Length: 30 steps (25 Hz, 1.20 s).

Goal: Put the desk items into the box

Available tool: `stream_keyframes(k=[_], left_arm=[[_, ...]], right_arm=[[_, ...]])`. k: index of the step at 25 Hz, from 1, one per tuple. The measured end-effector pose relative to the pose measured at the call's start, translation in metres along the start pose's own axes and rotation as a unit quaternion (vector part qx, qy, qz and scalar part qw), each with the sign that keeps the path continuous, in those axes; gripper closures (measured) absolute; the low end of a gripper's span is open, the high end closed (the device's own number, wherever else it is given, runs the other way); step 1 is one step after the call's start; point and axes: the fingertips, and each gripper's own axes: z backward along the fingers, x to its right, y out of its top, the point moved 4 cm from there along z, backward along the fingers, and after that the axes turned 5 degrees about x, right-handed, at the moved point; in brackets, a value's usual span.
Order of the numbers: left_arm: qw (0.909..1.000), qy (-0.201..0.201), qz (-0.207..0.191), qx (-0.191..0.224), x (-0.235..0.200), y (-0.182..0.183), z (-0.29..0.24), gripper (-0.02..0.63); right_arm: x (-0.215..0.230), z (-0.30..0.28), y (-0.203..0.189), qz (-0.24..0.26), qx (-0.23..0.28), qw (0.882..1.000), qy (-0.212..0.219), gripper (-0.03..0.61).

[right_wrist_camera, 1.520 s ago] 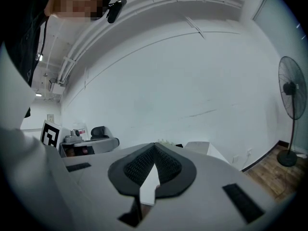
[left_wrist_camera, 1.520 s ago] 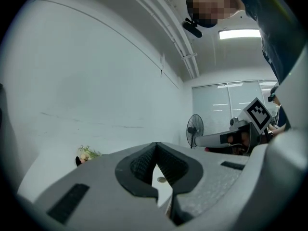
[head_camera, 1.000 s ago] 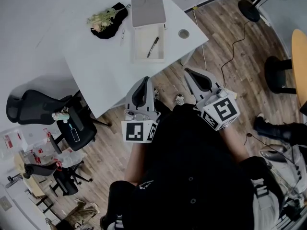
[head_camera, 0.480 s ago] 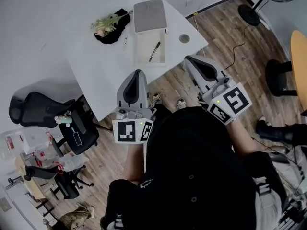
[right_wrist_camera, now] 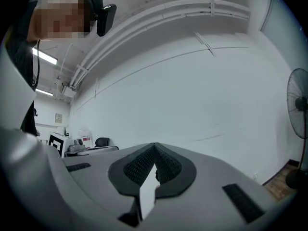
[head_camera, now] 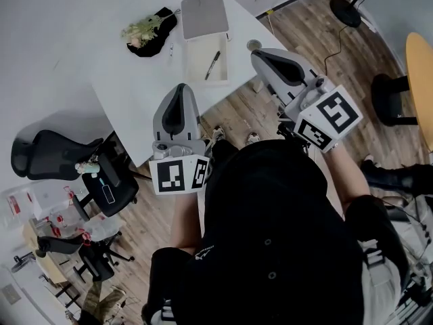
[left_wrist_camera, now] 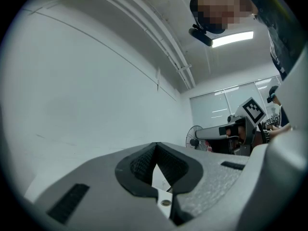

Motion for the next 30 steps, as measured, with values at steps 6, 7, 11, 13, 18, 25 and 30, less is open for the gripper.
stream_keyframes(k=[6, 7, 11, 13, 18, 25, 30], left_arm=[[1.0000, 0.004, 0.002, -0.003, -0.003, -0.004, 0.001, 0.607], [1.0000, 0.004, 0.002, -0.004, -0.004, -0.004, 0.002, 0.607], [1.0000, 0.004, 0.001, -0.006, -0.003, -0.007, 0.004, 0.607], [1.0000, 0.003, 0.001, -0.007, -0.003, -0.008, 0.004, 0.607], [0.9999, 0.003, 0.000, -0.010, -0.002, -0.010, 0.005, 0.607], [0.9999, -0.002, -0.005, -0.012, -0.003, -0.010, 0.004, 0.607], [0.9999, -0.005, -0.006, -0.015, -0.003, -0.011, 0.004, 0.607]], right_arm=[[0.000, -0.002, -0.005, -0.002, -0.006, 1.000, -0.001, 0.580], [0.000, -0.002, -0.006, -0.002, -0.006, 1.000, -0.001, 0.580], [-0.003, -0.003, -0.008, 0.002, -0.006, 1.000, 0.004, 0.580], [-0.003, -0.004, -0.009, 0.002, -0.007, 1.000, 0.005, 0.580], [-0.003, -0.004, -0.013, 0.002, -0.010, 1.000, 0.005, 0.580], [-0.002, -0.006, -0.014, 0.002, -0.012, 1.000, 0.005, 0.580], [-0.003, -0.006, -0.015, 0.002, -0.013, 1.000, 0.007, 0.580]])
